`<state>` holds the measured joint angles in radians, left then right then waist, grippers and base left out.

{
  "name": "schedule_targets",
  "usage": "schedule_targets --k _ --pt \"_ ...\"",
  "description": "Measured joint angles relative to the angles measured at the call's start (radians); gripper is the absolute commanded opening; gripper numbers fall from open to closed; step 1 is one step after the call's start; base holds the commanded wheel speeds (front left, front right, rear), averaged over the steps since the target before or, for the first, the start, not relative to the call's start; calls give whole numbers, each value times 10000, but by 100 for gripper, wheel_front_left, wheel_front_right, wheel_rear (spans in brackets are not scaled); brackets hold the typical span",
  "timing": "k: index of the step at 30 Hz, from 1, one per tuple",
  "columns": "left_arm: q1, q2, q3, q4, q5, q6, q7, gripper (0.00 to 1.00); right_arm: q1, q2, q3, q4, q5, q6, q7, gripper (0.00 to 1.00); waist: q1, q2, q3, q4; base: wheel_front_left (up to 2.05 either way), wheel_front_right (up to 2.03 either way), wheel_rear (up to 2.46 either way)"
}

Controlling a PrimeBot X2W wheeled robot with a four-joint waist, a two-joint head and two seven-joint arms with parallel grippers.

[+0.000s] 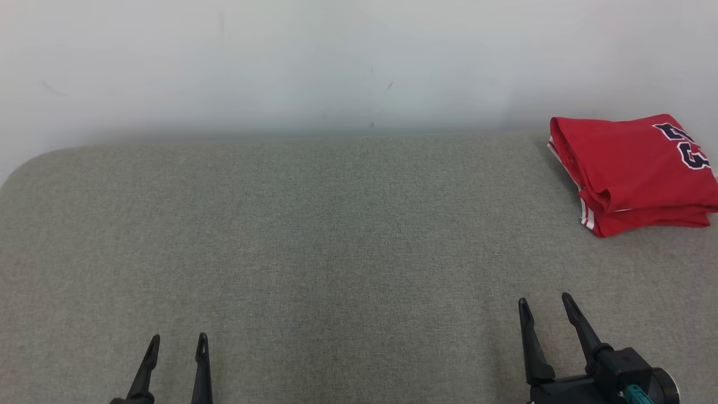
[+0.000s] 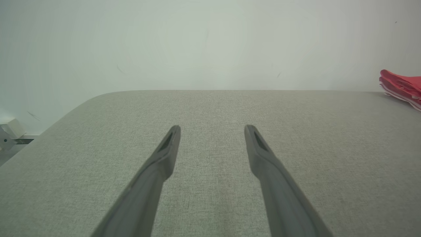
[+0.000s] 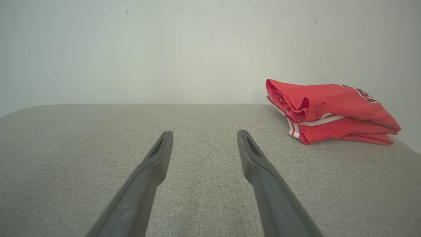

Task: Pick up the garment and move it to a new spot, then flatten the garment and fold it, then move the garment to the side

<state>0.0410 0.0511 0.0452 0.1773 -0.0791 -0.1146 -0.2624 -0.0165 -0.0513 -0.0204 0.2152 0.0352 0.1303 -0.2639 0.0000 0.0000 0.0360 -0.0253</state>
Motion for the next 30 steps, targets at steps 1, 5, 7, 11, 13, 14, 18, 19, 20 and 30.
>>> schedule_targets --k 1,5,7,11,13,14,18,19,20,30 --pt "0 0 0 0 0 0 0 100 0 0 0 0 0 0 0 100 0 0 0 0 0 0 0" --pt "-1 0 6 50 2 15 0 100 9 -2 -29 27 0 0 0 100 0 0 2 13 0 0 0" --pt "-2 0 15 54 2 40 0 100 9 0 -27 33 0 0 0 100 0 0 16 9 0 0 0" --pt "-4 0 25 48 21 90 0 100 9 0 -25 48 0 0 0 100 0 0 38 -5 0 0 0" --pt "-4 0 31 46 63 104 0 100 9 0 -23 54 0 0 0 100 0 0 42 -10 0 0 0" --pt "-4 0 38 46 75 105 0 100 10 0 -25 59 0 0 0 100 0 0 46 -13 0 0 0" --pt "-4 0 44 46 73 105 0 100 12 0 -29 79 0 0 0 100 1 0 52 -17 0 0 0" --pt "-4 0 42 46 73 105 0 100 12 0 -35 84 0 0 0 100 0 0 49 -16 0 0 0" --pt "-4 0 44 46 73 105 0 100 12 0 -42 96 0 0 0 100 0 0 46 -14 0 0 0" --pt "33 -65 -19 568 46 90 73 0 176 4 -48 610 58 0 33 0 1 0 25 -2 0 0 0"
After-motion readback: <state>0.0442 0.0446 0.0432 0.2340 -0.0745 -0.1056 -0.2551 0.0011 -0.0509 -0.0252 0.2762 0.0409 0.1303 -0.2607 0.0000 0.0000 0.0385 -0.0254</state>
